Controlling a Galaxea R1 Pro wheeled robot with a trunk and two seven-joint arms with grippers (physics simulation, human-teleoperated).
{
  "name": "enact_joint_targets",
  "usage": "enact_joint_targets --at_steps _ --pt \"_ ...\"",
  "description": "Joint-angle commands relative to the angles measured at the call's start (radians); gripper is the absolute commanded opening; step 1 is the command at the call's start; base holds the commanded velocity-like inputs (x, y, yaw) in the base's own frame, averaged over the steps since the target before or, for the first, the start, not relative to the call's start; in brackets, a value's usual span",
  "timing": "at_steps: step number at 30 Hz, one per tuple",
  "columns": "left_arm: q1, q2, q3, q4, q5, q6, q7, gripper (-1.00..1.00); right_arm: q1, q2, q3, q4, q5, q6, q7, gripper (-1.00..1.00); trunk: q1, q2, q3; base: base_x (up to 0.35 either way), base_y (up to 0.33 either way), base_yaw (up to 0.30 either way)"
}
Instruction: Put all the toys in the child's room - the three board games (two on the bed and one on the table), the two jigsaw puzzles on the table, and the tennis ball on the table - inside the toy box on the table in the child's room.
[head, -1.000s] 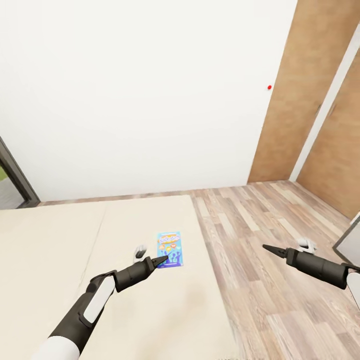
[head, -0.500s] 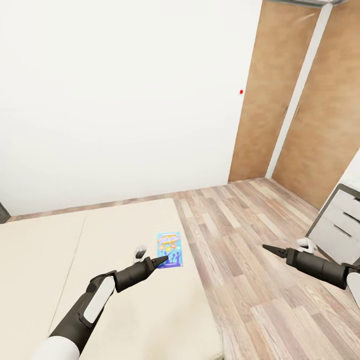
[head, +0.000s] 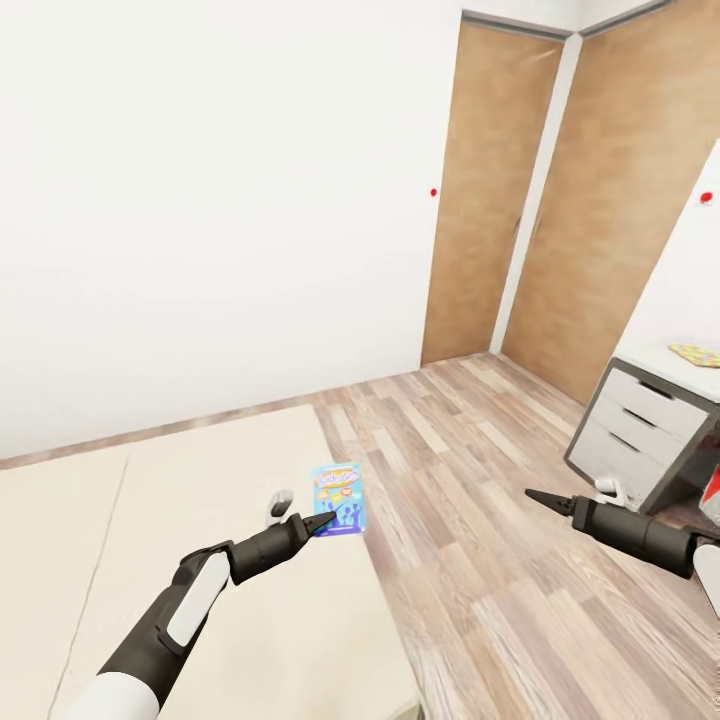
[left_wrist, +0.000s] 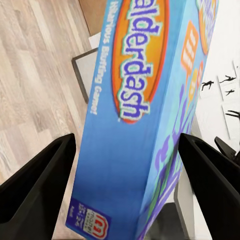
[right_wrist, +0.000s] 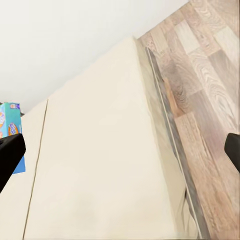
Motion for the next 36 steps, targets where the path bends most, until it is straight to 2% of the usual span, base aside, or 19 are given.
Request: enact_joint_targets --at_steps 1,19,20,21,23,25,26,28,34,36 --pt "0.000 0.001 -0.001 -0.001 0.010 0.008 0.002 -1.00 -0.001 0.000 -0.001 0.000 0.003 0.005 0.005 1.00 -0.004 0.006 0.003 0.000 0.000 -0.250" --pt "0.000 0.001 -0.002 -0.001 0.010 0.009 0.002 -1.00 -0.001 0.001 0.001 0.000 0.003 0.006 0.004 1.00 -0.073 0.132 0.077 0.000 0.000 -0.250" --pt "0.000 0.001 -0.001 0.000 0.010 0.009 0.002 -1.00 -0.001 0.003 0.035 0.003 0.005 0.006 -0.008 1.00 -0.077 0.139 0.081 0.000 0.000 -0.250" --pt "0.000 0.001 -0.001 0.000 0.010 0.009 0.002 -1.00 -0.001 0.004 0.102 0.004 0.006 0.005 -0.034 1.00 -0.080 0.146 0.085 0.000 0.000 -0.250" --pt "0.000 0.001 -0.002 0.000 0.010 0.009 0.002 -1.00 -0.001 0.004 0.143 0.005 0.006 0.004 -0.051 1.00 -0.088 0.160 0.093 0.000 0.000 -0.250" --pt "0.000 0.001 -0.002 0.000 0.010 0.009 0.002 -1.00 -0.001 0.004 0.158 0.005 0.006 0.003 -0.057 1.00 -0.096 0.174 0.101 0.000 0.000 -0.250" --pt "0.000 0.001 -0.002 0.000 0.010 0.009 0.002 -1.00 -0.001 0.008 0.194 0.006 0.006 0.002 -0.077 1.00 -0.100 0.181 0.106 0.000 0.000 -0.250" --pt "0.000 0.001 -0.002 0.000 0.010 0.009 0.002 -1.00 -0.001 0.020 0.205 0.007 0.006 0.002 -0.093 1.00 -0.107 0.195 0.114 0.000 0.000 -0.250" --pt "0.000 0.001 -0.002 0.001 0.010 0.009 0.002 -1.00 -0.001 0.091 0.231 0.008 0.007 0.002 -0.184 1.00 -0.130 0.237 0.138 0.000 0.000 -0.250" --pt "0.000 0.001 -0.002 0.001 0.010 0.009 0.002 -1.00 -0.001 0.099 0.234 0.008 0.007 0.002 -0.201 1.00 -0.138 0.251 0.146 0.000 0.000 -0.250"
